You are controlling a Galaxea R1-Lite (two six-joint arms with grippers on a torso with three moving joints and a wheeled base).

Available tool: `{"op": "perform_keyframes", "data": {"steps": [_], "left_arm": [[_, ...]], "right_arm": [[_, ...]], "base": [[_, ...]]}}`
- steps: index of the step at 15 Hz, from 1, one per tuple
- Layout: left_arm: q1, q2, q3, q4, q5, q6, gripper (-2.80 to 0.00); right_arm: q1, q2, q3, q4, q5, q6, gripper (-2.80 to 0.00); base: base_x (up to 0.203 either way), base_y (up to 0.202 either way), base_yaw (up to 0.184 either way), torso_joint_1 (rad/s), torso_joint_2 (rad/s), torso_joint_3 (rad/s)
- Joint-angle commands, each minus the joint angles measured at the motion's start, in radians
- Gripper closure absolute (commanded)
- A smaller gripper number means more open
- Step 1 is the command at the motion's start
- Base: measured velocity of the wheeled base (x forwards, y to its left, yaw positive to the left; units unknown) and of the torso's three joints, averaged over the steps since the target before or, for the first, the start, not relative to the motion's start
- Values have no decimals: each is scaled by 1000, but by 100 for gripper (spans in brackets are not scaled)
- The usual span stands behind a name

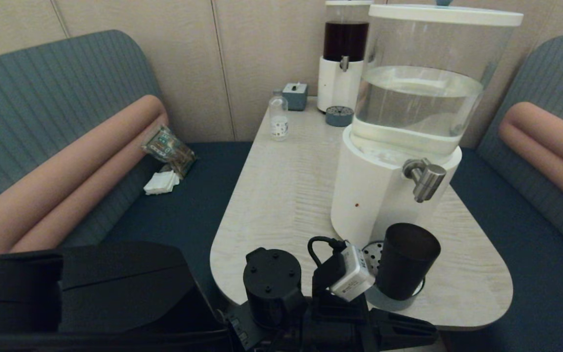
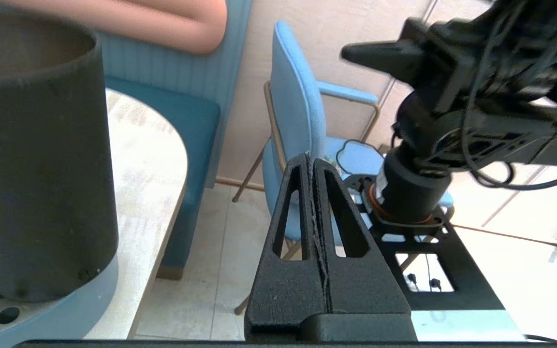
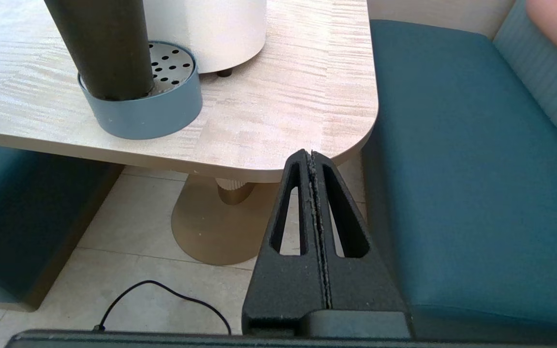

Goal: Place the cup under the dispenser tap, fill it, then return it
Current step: Place it under the water dispenser

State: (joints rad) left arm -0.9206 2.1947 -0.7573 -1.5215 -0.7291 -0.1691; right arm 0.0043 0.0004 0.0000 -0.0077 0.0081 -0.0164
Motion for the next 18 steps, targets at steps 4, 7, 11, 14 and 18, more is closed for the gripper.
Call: {"op": "perform_keyframes", "data": {"steps": [4, 7, 11, 14, 18], "left_arm": [[0, 77, -47, -9, -3, -3, 0], [0, 100, -74, -9, -3, -5, 0], [3, 127, -109, -9, -2, -6, 0], [9, 146, -139, -9, 12, -7, 0], [13, 158, -170, -9, 14, -17, 0]], "right_arm": [[0, -2, 0, 0, 0, 0, 0], [0, -2, 0, 0, 1, 0, 0], [0, -2, 0, 0, 0, 0, 0], [0, -2, 0, -1, 0, 0, 0], [0, -2, 0, 0, 0, 0, 0]], "base": [[0, 0, 0, 0, 0, 0], [0, 0, 0, 0, 0, 0], [0, 0, 0, 0, 0, 0], [0, 0, 0, 0, 0, 0], [0, 0, 0, 0, 0, 0]]}}
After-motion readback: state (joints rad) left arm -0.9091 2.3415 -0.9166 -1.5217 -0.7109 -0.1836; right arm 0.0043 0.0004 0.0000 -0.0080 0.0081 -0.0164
